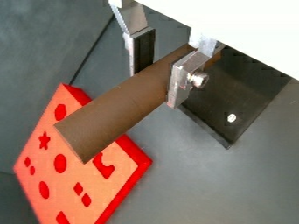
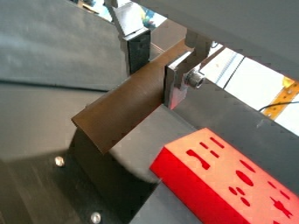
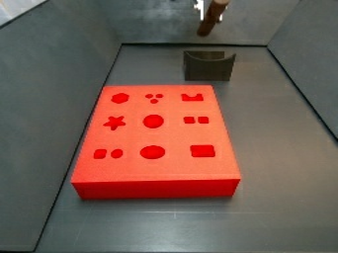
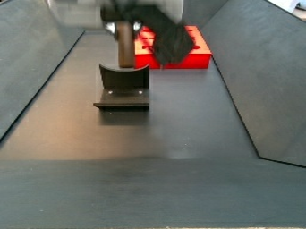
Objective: Pick up the oval object. Move up. Place the oval object on the fixture. Regrasp the oval object. Move to above the board. Insert the oval object.
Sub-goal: Place the oval object on the fixture.
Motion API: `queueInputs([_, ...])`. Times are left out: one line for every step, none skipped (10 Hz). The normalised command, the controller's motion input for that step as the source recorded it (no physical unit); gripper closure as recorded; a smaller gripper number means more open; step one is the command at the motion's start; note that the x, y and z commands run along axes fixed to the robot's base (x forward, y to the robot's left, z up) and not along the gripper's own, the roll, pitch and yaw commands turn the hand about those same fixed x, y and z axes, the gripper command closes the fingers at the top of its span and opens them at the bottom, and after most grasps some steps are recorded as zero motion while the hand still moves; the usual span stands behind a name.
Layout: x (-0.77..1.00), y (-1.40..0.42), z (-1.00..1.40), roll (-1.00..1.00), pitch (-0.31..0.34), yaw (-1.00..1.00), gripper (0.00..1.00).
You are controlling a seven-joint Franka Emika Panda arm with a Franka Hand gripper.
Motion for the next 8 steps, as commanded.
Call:
queueInputs([0.18, 0.14, -1.0, -0.67, 0.168, -0.19, 1.0])
queueInputs([0.18, 0.14, -1.0, -0.46, 0.12, -0.21, 1.0])
queueInputs([0.19, 0.14, -1.0, -0.3, 0.087, -0.21, 1.0])
queueInputs([0.19, 0.14, -1.0, -0.23, 0.061, -0.21, 1.0])
queueInputs([0.17, 0.12, -0.87, -0.17, 0.009, -0.18, 1.0])
queueInputs([0.15, 0.1, -0.68, -0.16, -0.013, -0.17, 1.0])
queueInputs([0.12, 0.08, -0.5, -0.16, -0.029, -0.14, 1.0])
queueInputs([0.1, 0.06, -0.3, -0.14, -0.042, -0.11, 1.0])
